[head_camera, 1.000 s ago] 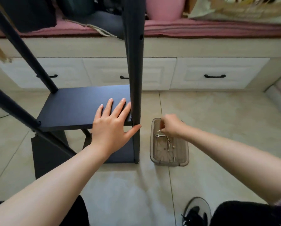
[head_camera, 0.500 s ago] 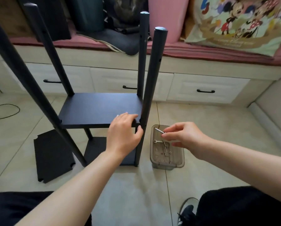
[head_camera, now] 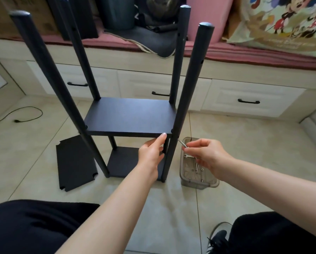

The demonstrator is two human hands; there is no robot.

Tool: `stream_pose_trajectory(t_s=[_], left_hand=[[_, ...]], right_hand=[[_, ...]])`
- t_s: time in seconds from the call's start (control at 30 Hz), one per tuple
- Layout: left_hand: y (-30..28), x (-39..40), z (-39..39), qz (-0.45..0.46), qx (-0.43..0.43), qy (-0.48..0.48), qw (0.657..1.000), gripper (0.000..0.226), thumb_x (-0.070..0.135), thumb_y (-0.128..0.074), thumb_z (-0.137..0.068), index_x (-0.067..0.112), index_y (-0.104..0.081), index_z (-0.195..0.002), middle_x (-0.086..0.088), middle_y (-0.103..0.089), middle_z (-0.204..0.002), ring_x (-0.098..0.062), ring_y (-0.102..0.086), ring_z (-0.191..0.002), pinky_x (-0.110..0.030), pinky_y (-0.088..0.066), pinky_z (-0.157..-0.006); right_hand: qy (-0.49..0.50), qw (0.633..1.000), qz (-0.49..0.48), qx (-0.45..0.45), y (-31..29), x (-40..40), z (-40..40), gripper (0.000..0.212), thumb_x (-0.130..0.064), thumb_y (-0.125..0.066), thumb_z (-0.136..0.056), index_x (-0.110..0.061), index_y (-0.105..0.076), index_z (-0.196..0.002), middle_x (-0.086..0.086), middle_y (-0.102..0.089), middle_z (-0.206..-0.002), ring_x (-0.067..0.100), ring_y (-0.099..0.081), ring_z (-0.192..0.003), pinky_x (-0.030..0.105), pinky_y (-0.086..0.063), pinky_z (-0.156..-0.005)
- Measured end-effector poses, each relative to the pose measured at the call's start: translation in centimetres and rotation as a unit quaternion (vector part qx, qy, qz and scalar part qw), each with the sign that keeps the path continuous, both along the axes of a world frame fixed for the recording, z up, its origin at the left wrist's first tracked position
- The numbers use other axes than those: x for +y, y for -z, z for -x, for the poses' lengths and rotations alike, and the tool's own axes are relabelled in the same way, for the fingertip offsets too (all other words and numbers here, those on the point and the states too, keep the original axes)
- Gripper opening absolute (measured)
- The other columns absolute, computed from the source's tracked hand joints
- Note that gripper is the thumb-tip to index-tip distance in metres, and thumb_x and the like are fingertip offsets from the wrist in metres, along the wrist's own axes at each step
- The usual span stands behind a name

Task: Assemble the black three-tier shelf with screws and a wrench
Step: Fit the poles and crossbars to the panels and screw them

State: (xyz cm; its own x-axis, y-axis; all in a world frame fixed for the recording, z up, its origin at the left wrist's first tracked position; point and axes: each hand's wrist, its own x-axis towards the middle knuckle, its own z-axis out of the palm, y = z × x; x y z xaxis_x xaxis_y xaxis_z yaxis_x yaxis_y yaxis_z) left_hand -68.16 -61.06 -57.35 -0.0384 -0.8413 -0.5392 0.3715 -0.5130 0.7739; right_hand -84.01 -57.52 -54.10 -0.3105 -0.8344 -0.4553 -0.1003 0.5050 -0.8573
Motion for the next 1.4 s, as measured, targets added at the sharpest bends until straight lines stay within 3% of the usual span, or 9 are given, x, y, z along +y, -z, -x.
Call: stream_pose_trajectory(t_s=[0.17, 0.3, 0.4, 0.53, 0.8, 0.93, 1.07, 1.2, 1.4], left_hand=[[0.2, -1.0, 0.7, 0.004, 0.057, -0.002, 0.998, 0.02, 0.027, -0.078, -0.087, 0.018, -0.066, -0.1, 0.012, -0.076, -0.076, -0.006, -0.069, -0.08, -0.02, -0.052, -0.064], [0.5, -1.1, 1.5, 0.014, 0.063, 0.022, 0.998, 0.032, 0.027, -0.076, -0.089, 0.011, -0.069, -0.116, -0.002, -0.077, -0.109, -0.017, -0.068, -0.109, -0.035, -0.05, -0.099], [0.9, -1.3, 1.7, 0.016, 0.057, 0.021, 0.998, 0.03, 0.024, -0.072, -0.092, 0.011, -0.069, -0.119, -0.005, -0.074, -0.117, -0.019, -0.066, -0.115, -0.037, -0.047, -0.105], [1.2, -1.7, 1.8, 0.021, 0.057, 0.022, 0.998, 0.017, 0.022, -0.07, -0.094, 0.014, -0.07, -0.109, -0.005, -0.075, -0.114, -0.018, -0.067, -0.112, -0.035, -0.048, -0.101], [1.6, -1.8, 2.1, 0.026, 0.049, 0.014, 0.998, 0.014, 0.025, -0.07, -0.093, 0.017, -0.068, -0.104, -0.002, -0.076, -0.106, -0.017, -0.069, -0.107, -0.033, -0.049, -0.094], [1.8, -1.7, 2.2, 0.026, 0.046, 0.0, 0.999, 0.009, 0.025, -0.071, -0.092, 0.019, -0.068, -0.097, 0.001, -0.076, -0.096, -0.016, -0.07, -0.1, -0.03, -0.05, -0.086], [1.7, -1.7, 2.3, 0.027, 0.043, -0.002, 0.999, 0.007, 0.026, -0.072, -0.091, 0.02, -0.07, -0.094, 0.002, -0.076, -0.092, -0.014, -0.071, -0.093, -0.026, -0.051, -0.076], [1.5, -1.5, 2.2, 0.028, 0.042, 0.001, 0.999, 0.008, 0.026, -0.072, -0.091, 0.019, -0.069, -0.091, 0.006, -0.076, -0.081, -0.007, -0.074, -0.073, -0.018, -0.052, -0.056], [1.4, -1.3, 2.2, 0.026, 0.034, 0.003, 0.999, 0.009, 0.028, -0.072, -0.091, 0.02, -0.069, -0.093, 0.003, -0.077, -0.09, -0.014, -0.072, -0.09, -0.024, -0.049, -0.067]], right_hand=[[0.007, 1.0, 0.009, 0.008, 0.4, -0.7, 0.2, 0.014, -0.009, -0.083, -0.076, -0.016, -0.075, -0.085, 0.005, -0.076, -0.09, 0.025, -0.069, -0.095, 0.03, -0.048, -0.068], [-0.002, 1.0, 0.002, 0.005, 0.9, -1.0, 0.5, 0.014, -0.009, -0.083, -0.076, -0.017, -0.075, -0.084, 0.002, -0.076, -0.086, 0.023, -0.068, -0.092, 0.028, -0.047, -0.068], [-0.003, 1.0, -0.002, -0.006, 0.9, -1.1, 0.8, 0.013, -0.01, -0.084, -0.075, -0.018, -0.075, -0.081, 0.003, -0.076, -0.086, 0.021, -0.066, -0.086, 0.028, -0.047, -0.069], [-0.014, 1.0, -0.006, -0.021, 0.8, -1.2, 1.1, 0.014, -0.01, -0.085, -0.073, -0.018, -0.076, -0.079, 0.003, -0.077, -0.087, 0.02, -0.066, -0.087, 0.029, -0.047, -0.071], [-0.014, 0.999, -0.011, -0.026, 0.7, -1.3, 1.4, 0.013, -0.012, -0.085, -0.074, -0.018, -0.077, -0.082, 0.007, -0.077, -0.094, 0.019, -0.065, -0.087, 0.028, -0.047, -0.068], [-0.025, 0.999, -0.016, -0.026, 0.4, -1.4, 1.5, 0.015, -0.01, -0.084, -0.075, -0.017, -0.076, -0.085, -0.001, -0.076, -0.083, 0.017, -0.066, -0.085, 0.028, -0.048, -0.072], [-0.032, 0.999, -0.021, -0.029, -0.1, -1.5, 1.7, 0.017, -0.01, -0.084, -0.074, -0.016, -0.075, -0.088, -0.005, -0.074, -0.074, 0.012, -0.063, -0.075, 0.027, -0.046, -0.07], [-0.043, 0.998, -0.024, -0.026, -0.3, -1.5, 1.6, 0.018, -0.011, -0.085, -0.073, -0.016, -0.076, -0.088, -0.004, -0.072, -0.073, 0.011, -0.062, -0.073, 0.027, -0.046, -0.07], [-0.039, 0.999, -0.019, -0.03, -0.2, -1.8, 1.2, 0.024, -0.015, -0.087, -0.072, -0.014, -0.076, -0.094, -0.005, -0.071, -0.073, 0.012, -0.061, -0.077, 0.028, -0.047, -0.07]])
